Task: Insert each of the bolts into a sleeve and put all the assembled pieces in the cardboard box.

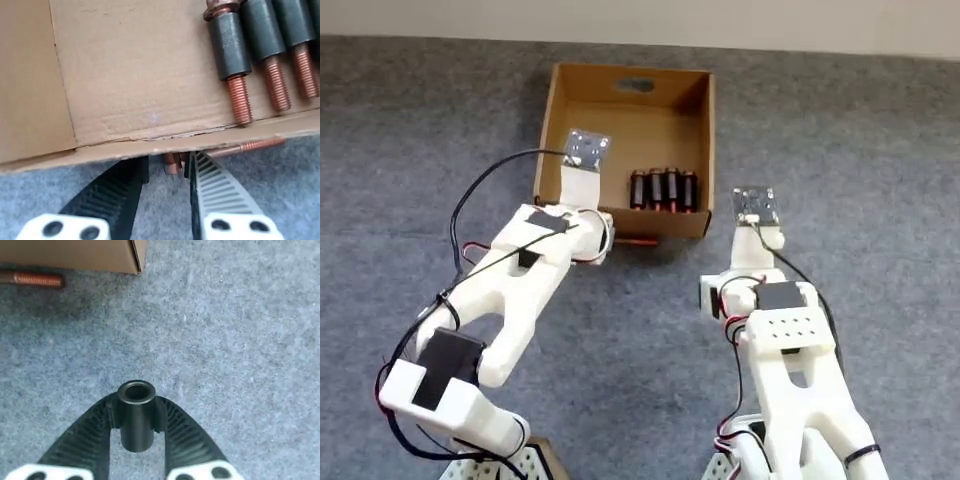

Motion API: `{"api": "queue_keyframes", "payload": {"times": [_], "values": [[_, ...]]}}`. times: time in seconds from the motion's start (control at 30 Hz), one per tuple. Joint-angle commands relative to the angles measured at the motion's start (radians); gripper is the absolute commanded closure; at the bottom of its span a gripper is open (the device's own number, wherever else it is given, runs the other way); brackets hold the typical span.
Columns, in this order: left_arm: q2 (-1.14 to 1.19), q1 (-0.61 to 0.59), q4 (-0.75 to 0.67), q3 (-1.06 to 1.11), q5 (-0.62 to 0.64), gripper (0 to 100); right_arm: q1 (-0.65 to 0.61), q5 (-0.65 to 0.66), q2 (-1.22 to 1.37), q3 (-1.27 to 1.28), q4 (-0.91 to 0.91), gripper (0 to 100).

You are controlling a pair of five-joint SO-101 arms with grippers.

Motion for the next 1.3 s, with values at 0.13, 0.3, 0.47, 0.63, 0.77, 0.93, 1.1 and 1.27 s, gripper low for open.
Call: {"api": "queue_keyframes", "payload": {"times": [0.13,0.3,0.47,0.63,0.77,0.93,1.1,1.27], "values": [[-0.002,0.016,-0.025,0.002,0.002,87,0.012,-0.005,0.001,-0.005,-0.015,99.2],[-0.007,0.018,0.014,-0.001,0.002,90,0.012,-0.005,0.001,-0.005,-0.015,99.2],[-0.01,0.018,0.064,0.001,0.002,98,0.012,-0.005,0.001,-0.005,-0.015,99.2],[-0.013,0.018,0.106,-0.001,0.0,99,0.012,-0.005,0.001,-0.005,-0.015,99.2],[-0.044,0.018,0.144,0.002,-0.003,99,0.012,-0.005,0.001,-0.005,-0.015,99.2],[-0.173,0.018,0.238,0.005,-0.005,99,0.012,-0.005,0.001,-0.005,-0.015,99.2],[-0.3,0.012,0.299,0.005,-0.083,99,0.012,-0.005,0.001,-0.005,-0.015,99.2],[-0.343,0.019,0.353,0.005,-0.109,99,0.012,-0.005,0.001,-0.005,-0.015,99.2]]}}
